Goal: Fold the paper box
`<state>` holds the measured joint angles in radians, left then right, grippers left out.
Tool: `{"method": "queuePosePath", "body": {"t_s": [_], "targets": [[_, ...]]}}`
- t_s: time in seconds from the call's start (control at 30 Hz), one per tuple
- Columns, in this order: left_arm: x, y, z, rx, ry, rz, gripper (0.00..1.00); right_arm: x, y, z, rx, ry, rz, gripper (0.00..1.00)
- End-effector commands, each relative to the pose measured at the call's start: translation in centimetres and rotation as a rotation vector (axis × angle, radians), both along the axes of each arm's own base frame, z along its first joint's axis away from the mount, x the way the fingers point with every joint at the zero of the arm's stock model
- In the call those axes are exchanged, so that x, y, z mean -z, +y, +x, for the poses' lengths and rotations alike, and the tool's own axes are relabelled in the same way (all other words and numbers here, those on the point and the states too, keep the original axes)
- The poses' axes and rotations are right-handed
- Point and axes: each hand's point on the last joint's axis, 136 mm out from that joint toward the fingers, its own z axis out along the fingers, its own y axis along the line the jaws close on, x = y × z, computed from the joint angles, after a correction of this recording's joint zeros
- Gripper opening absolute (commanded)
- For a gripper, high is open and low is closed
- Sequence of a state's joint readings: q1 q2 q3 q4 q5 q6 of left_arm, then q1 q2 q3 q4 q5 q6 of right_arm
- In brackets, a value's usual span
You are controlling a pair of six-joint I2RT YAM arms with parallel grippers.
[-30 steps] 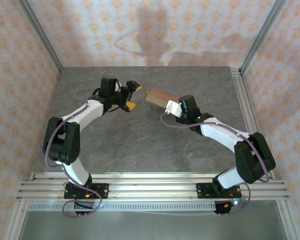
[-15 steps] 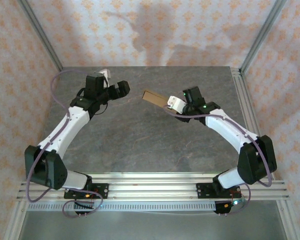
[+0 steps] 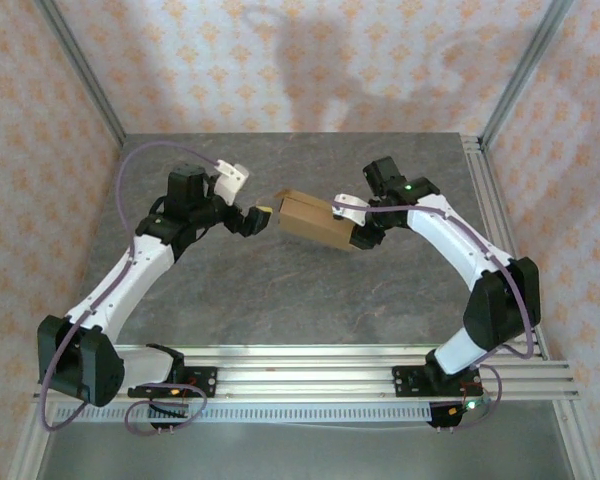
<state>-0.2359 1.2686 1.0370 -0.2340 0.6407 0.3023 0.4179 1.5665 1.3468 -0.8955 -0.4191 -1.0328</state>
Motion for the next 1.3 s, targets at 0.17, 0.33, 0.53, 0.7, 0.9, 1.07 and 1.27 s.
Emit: {"method": "queuePosePath", "body": {"t_s": [0.17, 0.33, 0.53, 0.7, 0.9, 1.07, 1.27], "targets": [[1.1, -3.9, -2.6, 0.418, 0.082, 0.069, 1.0, -0.7, -0.3, -2.7, -0.06, 0.085, 0.001, 0.42], [2.0, -5.4, -3.4, 0.562, 0.13, 0.121, 1.0, -1.1, -0.5, -3.2, -0.064, 0.092, 0.003, 0.41], [3.8, -6.9, -3.1, 0.602, 0.174, 0.209, 1.0, -1.3, -0.7, -3.5, -0.061, 0.099, -0.005, 0.4], [5.6, -7.9, -3.3, 0.63, 0.204, 0.252, 0.94, -1.5, -0.7, -3.5, -0.066, 0.087, -0.002, 0.41], [6.4, -8.2, -3.6, 0.658, 0.23, 0.26, 0.8, -1.4, -0.7, -3.5, -0.071, 0.086, -0.008, 0.41], [7.6, -8.5, -3.6, 0.673, 0.262, 0.271, 0.78, -1.5, -0.5, -3.4, -0.078, 0.089, 0.001, 0.41], [8.5, -8.8, -3.7, 0.677, 0.283, 0.281, 0.68, -1.4, -0.7, -3.3, -0.077, 0.094, -0.01, 0.41]]}}
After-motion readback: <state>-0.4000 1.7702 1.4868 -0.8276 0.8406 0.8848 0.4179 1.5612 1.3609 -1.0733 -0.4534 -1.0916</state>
